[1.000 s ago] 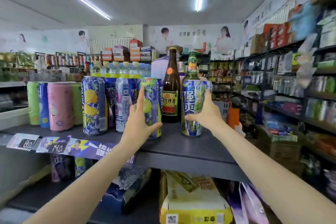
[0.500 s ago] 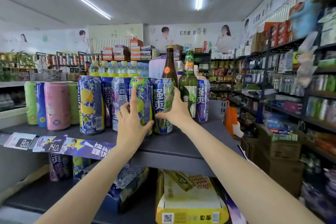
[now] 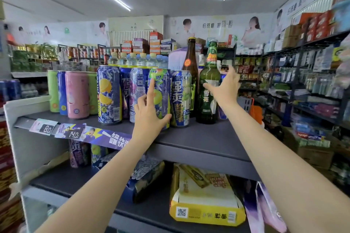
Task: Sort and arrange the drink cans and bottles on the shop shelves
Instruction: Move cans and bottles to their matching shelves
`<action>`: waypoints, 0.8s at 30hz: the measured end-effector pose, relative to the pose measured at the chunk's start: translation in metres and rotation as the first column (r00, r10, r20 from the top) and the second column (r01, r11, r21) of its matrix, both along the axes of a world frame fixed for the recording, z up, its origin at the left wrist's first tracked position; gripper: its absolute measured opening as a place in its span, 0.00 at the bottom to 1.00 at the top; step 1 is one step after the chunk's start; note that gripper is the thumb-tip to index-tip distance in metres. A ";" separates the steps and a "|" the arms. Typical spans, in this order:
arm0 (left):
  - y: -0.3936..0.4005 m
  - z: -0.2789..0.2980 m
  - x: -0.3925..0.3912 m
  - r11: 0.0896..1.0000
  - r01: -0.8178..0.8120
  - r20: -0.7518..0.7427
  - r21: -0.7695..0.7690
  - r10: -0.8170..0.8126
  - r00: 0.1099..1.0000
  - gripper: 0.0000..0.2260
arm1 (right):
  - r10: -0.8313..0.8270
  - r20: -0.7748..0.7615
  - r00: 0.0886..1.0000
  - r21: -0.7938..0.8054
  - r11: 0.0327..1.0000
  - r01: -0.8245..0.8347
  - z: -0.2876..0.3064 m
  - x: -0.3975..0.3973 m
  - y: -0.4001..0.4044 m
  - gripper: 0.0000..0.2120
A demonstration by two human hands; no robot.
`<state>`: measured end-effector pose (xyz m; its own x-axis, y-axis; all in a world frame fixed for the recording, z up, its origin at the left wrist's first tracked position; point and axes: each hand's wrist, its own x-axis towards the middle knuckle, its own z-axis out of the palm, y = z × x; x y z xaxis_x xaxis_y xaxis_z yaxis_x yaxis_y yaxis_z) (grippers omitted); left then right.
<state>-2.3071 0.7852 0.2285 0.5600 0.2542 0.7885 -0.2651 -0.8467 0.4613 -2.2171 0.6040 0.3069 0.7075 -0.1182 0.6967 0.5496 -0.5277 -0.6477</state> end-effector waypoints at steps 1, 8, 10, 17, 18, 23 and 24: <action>0.000 0.000 -0.001 1.000 -0.002 0.002 -0.004 0.002 1.000 0.46 | 0.018 -0.042 0.999 -0.021 1.000 -0.019 0.001 0.005 0.002 0.44; 0.001 -0.003 0.001 1.000 -0.030 0.023 0.007 0.030 0.999 0.46 | -0.013 -0.132 0.991 -0.019 1.000 0.011 -0.005 0.028 0.029 0.49; 0.001 -0.002 0.001 1.000 -0.023 0.034 0.011 0.022 0.999 0.46 | -0.070 -0.149 0.986 -0.018 0.998 0.068 -0.008 0.028 0.034 0.50; 0.001 -0.001 0.001 1.000 -0.021 0.044 0.004 0.021 0.999 0.46 | 0.031 -0.128 0.991 0.077 0.997 -0.021 0.000 0.014 0.026 0.47; 0.001 -0.002 0.001 1.000 -0.026 0.041 0.003 0.025 0.999 0.46 | 0.061 -0.102 0.993 0.070 0.996 -0.054 0.003 0.005 0.020 0.46; -0.001 0.001 -0.005 1.000 -0.016 -0.003 -0.015 0.016 1.000 0.46 | 0.206 -0.017 0.978 0.004 0.978 -0.206 0.026 -0.058 -0.009 0.46; -0.001 0.002 -0.007 1.000 -0.015 -0.006 -0.024 0.014 1.000 0.44 | 0.234 -0.014 0.972 0.000 0.972 -0.234 0.030 -0.071 -0.013 0.46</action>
<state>-2.3146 0.7838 0.2308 0.5607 0.2814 0.7788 -0.2502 -0.8390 0.4833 -2.2879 0.5914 0.3372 0.7247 0.0524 0.6870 0.6491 -0.3864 -0.6553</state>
